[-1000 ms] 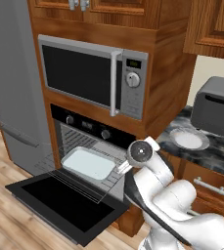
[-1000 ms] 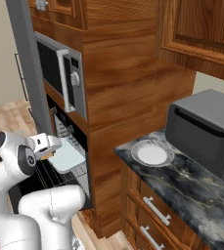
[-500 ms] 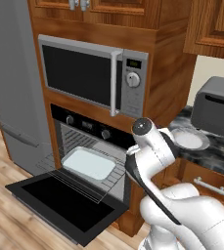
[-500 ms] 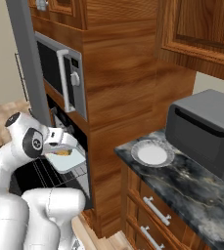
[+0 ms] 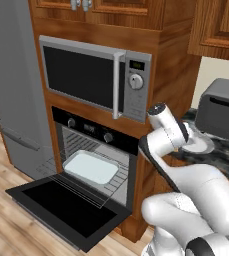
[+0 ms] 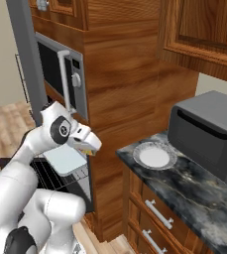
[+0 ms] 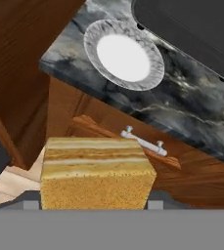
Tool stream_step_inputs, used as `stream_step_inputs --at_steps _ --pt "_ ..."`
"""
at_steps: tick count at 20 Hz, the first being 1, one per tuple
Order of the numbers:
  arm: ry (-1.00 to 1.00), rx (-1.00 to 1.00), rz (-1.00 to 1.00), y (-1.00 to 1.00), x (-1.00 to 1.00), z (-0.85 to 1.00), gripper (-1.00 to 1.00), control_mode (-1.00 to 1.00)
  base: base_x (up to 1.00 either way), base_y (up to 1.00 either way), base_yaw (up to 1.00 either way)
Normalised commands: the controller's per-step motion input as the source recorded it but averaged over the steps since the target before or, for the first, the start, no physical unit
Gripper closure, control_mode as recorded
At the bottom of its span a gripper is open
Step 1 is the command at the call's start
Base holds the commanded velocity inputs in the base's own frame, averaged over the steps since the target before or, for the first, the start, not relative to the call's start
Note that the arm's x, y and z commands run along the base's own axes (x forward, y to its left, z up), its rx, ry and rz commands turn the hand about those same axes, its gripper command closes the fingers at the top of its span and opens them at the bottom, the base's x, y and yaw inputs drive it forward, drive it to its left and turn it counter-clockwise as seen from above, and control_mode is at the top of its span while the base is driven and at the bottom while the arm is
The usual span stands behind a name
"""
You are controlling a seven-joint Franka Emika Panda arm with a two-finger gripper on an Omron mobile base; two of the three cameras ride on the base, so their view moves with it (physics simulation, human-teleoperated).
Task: Take the baked cake out of the oven and place it on the plate for cooling. Then close the oven door.
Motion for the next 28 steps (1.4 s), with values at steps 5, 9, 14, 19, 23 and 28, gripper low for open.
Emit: stream_step_inputs --at_steps 5,9,14,19,23,28 --pt "0.03 0.26 -0.19 -1.0 0.09 0.0 1.0 -1.0 0.0 0.0 0.0" --pt "0.0 0.26 -0.12 -0.99 0.02 0.0 1.0 -1.0 0.0 0.0 0.0" --pt "0.0 0.26 -0.11 -0.95 0.05 0.0 1.0 -1.0 0.0 0.0 0.0" --pt "-0.07 0.12 -0.02 -0.34 0.23 0.0 1.0 -1.0 0.0 0.0 0.0" --pt "-0.13 0.01 0.0 -0.01 0.38 0.0 1.0 -1.0 0.0 0.0 0.0" --pt "-0.13 0.0 0.0 0.0 0.34 -0.12 1.0 -1.0 0.0 0.0 0.0"
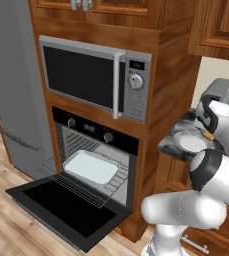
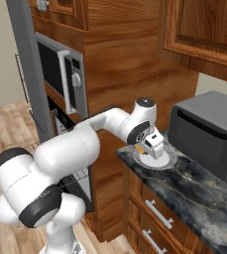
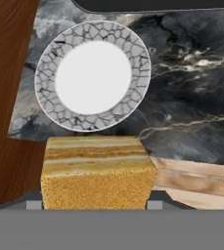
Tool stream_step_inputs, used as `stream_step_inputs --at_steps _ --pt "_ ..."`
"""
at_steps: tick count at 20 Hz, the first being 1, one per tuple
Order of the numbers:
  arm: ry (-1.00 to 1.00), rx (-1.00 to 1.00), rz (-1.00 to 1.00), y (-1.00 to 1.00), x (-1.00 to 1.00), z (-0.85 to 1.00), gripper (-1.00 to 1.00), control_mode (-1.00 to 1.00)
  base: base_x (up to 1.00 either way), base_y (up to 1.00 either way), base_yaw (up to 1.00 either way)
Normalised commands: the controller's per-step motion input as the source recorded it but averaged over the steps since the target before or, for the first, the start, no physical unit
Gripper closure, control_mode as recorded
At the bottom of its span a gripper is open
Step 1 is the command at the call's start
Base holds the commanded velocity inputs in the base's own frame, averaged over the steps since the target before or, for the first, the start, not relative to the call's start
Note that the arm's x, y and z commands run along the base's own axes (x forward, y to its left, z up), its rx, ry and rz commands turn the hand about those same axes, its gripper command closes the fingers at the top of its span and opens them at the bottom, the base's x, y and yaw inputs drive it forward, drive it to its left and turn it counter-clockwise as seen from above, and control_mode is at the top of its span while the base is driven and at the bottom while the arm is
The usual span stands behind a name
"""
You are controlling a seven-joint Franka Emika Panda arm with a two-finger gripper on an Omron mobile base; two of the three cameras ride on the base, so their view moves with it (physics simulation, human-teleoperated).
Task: Take the baked cake out of the oven and place it on the plate for cooling. Then close the oven door.
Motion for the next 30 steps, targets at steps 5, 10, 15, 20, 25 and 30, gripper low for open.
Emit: stream_step_inputs --at_steps 5,10,15,20,25,30 --pt "-0.11 -0.07 0.0 0.0 0.22 -0.41 1.0 -1.0 0.0 0.0 0.0" --pt "-0.06 -0.08 0.0 0.0 0.24 -0.4 1.0 -1.0 0.0 0.0 0.0" --pt "0.0 -0.06 0.0 0.0 0.36 -0.38 1.0 -1.0 0.0 0.0 0.0" --pt "0.0 -0.04 0.0 0.0 0.41 -0.38 1.0 -1.0 0.0 0.0 0.0" --pt "0.0 0.0 0.0 0.0 0.39 -0.21 1.0 -1.0 0.0 0.0 0.0" --pt "0.0 0.0 0.0 -0.21 0.3 -0.11 1.0 -1.0 0.0 0.0 0.0"
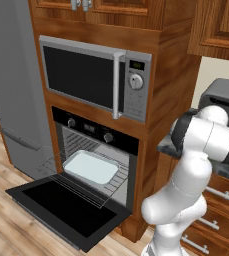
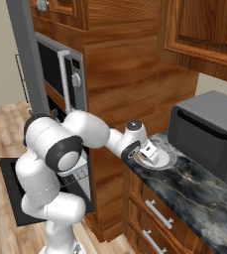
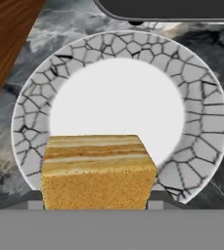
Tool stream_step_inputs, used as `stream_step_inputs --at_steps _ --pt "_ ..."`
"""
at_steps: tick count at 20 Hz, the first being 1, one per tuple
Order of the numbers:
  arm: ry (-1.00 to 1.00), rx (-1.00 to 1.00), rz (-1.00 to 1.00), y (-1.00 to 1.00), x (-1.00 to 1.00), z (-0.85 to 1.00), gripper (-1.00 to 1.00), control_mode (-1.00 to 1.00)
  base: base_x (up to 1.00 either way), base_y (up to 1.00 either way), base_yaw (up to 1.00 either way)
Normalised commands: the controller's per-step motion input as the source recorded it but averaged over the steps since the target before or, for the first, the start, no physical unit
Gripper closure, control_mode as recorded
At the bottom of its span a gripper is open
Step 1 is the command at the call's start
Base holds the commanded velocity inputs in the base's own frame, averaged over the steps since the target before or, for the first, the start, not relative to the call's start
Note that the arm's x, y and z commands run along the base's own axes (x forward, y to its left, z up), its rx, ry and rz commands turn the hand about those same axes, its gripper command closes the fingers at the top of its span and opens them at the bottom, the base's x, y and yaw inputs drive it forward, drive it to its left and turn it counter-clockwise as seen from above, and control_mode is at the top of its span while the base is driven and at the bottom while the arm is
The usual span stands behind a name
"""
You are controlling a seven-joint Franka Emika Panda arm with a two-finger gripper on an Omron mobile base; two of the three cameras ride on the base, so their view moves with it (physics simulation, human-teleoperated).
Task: Take the baked cake out of the oven and place it on the plate for cooling. Then close the oven door.
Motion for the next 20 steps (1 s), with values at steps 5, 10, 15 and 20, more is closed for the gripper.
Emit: stream_step_inputs --at_steps 5,10,15,20 --pt "0.0 0.0 0.0 -0.3 0.21 -0.16 1.0 -1.0 0.0 0.0 0.0" --pt "0.0 0.0 0.01 -0.18 0.18 -0.28 1.0 -1.0 0.0 0.0 0.0" --pt "0.0 0.0 0.01 -0.06 0.23 -0.32 1.0 -1.0 0.0 0.0 0.0" --pt "0.0 0.0 0.01 -0.11 0.23 -0.23 1.0 -1.0 0.0 0.0 0.0"
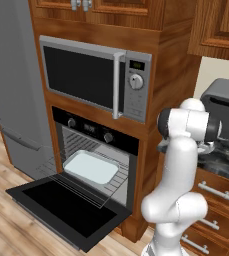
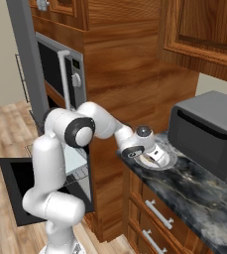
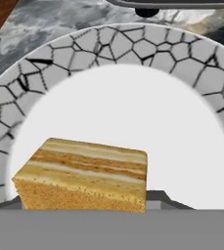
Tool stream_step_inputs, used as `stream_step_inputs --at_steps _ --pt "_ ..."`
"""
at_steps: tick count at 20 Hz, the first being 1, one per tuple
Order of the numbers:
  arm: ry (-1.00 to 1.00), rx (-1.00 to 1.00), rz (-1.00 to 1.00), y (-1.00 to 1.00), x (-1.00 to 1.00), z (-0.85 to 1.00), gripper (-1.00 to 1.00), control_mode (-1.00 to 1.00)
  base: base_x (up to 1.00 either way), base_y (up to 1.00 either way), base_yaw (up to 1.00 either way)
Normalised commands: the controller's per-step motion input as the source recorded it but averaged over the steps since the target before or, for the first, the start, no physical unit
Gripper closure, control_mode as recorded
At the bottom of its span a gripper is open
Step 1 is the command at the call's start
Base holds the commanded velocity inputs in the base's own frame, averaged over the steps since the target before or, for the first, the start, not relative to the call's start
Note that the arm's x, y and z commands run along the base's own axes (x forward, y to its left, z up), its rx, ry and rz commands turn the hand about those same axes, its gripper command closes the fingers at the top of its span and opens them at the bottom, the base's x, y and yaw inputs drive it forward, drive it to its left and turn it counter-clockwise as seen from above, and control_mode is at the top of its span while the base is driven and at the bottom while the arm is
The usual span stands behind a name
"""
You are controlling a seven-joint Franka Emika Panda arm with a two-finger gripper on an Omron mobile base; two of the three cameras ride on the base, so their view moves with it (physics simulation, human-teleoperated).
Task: Take the baked cake out of the oven and place it on the plate for cooling. Then close the oven door.
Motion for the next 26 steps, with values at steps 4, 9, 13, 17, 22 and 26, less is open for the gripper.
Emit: stream_step_inputs --at_steps 4,9,13,17,22,26 --pt "0.0 0.0 0.0 -0.07 0.06 -0.03 -1.0 -1.0 0.0 0.0 0.0" --pt "-0.01 0.08 0.0 -0.19 0.0 0.08 -1.0 -1.0 0.0 0.0 0.0" --pt "-0.05 0.12 0.02 -0.02 -0.09 0.46 -1.0 -1.0 0.0 0.0 0.0" --pt "-0.07 0.11 0.07 0.0 -0.31 0.73 -1.0 -1.0 0.0 0.0 0.0" --pt "-0.1 0.04 0.15 0.03 -0.76 0.69 -1.0 -1.0 0.0 0.0 0.0" --pt "-0.1 -0.03 0.13 0.31 -1.0 0.34 -1.0 -1.0 0.0 0.0 0.0"
